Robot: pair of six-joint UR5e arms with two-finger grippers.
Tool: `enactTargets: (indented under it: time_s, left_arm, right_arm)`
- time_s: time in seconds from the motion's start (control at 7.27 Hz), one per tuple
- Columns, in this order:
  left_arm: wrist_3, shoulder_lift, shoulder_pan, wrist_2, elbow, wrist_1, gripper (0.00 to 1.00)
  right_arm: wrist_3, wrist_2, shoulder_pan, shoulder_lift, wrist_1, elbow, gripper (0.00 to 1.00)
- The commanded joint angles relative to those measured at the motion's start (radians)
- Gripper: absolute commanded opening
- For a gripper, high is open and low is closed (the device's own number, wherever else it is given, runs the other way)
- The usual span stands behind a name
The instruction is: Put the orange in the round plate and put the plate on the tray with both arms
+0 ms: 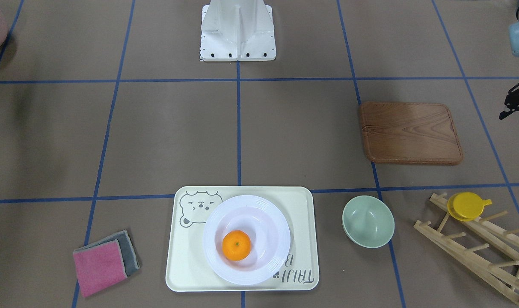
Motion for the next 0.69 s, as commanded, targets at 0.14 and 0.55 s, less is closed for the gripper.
enactTargets:
  time_s: [0.14,0.55]
  left_arm:
    - [-0.001,-0.003,0.003,-0.003,-0.003,-0.009,0.99]
    - [0.001,-0.001,0.001,-0.001,-0.007,-0.015,0.99]
  right_arm:
    - [-0.018,0.026,0.027,-0.011,0.004,0.000,1.00]
    - [-0.018,0.031,0.026,-0.011,0.004,-0.011,1.00]
